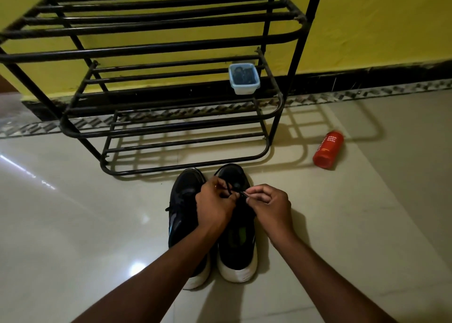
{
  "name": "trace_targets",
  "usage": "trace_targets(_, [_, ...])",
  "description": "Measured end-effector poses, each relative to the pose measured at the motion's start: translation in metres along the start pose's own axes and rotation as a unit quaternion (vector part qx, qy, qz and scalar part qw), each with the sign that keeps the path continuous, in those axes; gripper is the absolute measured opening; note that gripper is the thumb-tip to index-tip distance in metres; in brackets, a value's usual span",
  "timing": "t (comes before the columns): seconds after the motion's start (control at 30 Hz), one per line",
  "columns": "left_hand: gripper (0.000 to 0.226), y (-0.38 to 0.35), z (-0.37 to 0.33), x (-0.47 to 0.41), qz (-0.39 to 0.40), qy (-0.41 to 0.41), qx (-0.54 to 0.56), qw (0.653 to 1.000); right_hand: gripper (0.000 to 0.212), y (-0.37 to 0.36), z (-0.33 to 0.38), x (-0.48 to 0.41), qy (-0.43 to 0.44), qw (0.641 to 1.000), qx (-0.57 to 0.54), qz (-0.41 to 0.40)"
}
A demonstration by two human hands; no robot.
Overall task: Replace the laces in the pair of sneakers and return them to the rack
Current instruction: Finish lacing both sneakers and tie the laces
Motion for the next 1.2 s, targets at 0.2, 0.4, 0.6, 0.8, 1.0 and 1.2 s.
trace_targets(0.2, [0.028,0.000,0.001,-0.003,-0.004,0.016,0.014,1.000,0.021,-0.001,0.000,-0.001,0.010,1.000,0.009,-0.002])
trace_targets(0.4, [0.027,-0.001,0.001,-0.009,0.022,0.030,-0.007,0.999,0.018,-0.001,-0.001,-0.003,0.010,1.000,0.000,-0.001])
trace_targets(0.6, [0.028,-0.002,0.002,-0.007,0.022,0.043,0.017,0.999,0.011,-0.002,-0.004,-0.011,0.014,1.000,-0.006,-0.010])
trace_targets(0.8, [0.025,-0.005,0.003,-0.008,0.036,0.029,-0.014,0.999,0.019,-0.008,0.006,-0.024,0.047,0.995,0.082,0.035])
trace_targets(1.0, [0.038,-0.001,-0.002,-0.005,0.042,-0.011,-0.064,0.997,0.027,0.001,0.024,-0.026,0.079,0.995,0.057,-0.035])
trace_targets(1.2, [0.063,0.001,-0.004,-0.003,0.051,-0.007,-0.099,0.994,0.037,0.029,0.035,-0.040,-0.009,0.978,-0.198,0.060])
Point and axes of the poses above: each hand's wrist, its own x-axis away from the middle knuckle, its own y-axis out of the back of the hand, z = x × y, the point moved 5 cm from there along -x, towards the middle knuckle, and after that the axes turned 9 degrees about -y, right-handed, at the moved point
